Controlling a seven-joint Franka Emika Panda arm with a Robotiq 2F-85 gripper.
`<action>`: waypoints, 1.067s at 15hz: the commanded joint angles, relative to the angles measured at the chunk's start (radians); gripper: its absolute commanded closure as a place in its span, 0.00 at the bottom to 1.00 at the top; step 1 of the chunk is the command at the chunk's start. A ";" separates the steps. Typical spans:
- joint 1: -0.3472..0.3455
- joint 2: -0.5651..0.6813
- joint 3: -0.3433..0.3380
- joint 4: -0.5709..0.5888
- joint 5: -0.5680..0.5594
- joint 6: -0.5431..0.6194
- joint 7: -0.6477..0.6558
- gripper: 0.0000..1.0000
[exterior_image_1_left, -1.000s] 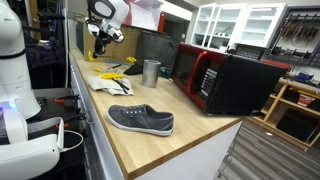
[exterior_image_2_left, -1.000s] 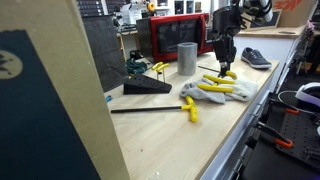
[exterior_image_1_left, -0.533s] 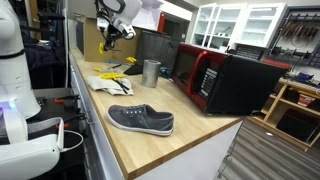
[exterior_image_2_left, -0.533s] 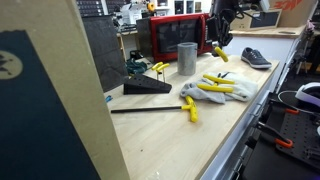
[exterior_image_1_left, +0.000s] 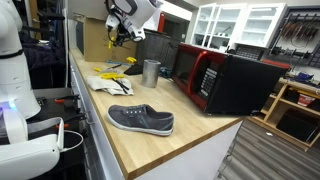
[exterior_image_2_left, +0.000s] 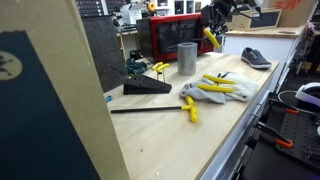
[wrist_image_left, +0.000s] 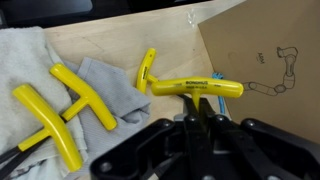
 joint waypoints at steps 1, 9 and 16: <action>-0.049 0.059 -0.011 0.083 0.050 -0.092 0.055 0.98; -0.127 0.133 -0.039 0.127 0.158 -0.108 0.127 0.98; -0.184 0.180 -0.076 0.159 0.230 -0.095 0.204 0.98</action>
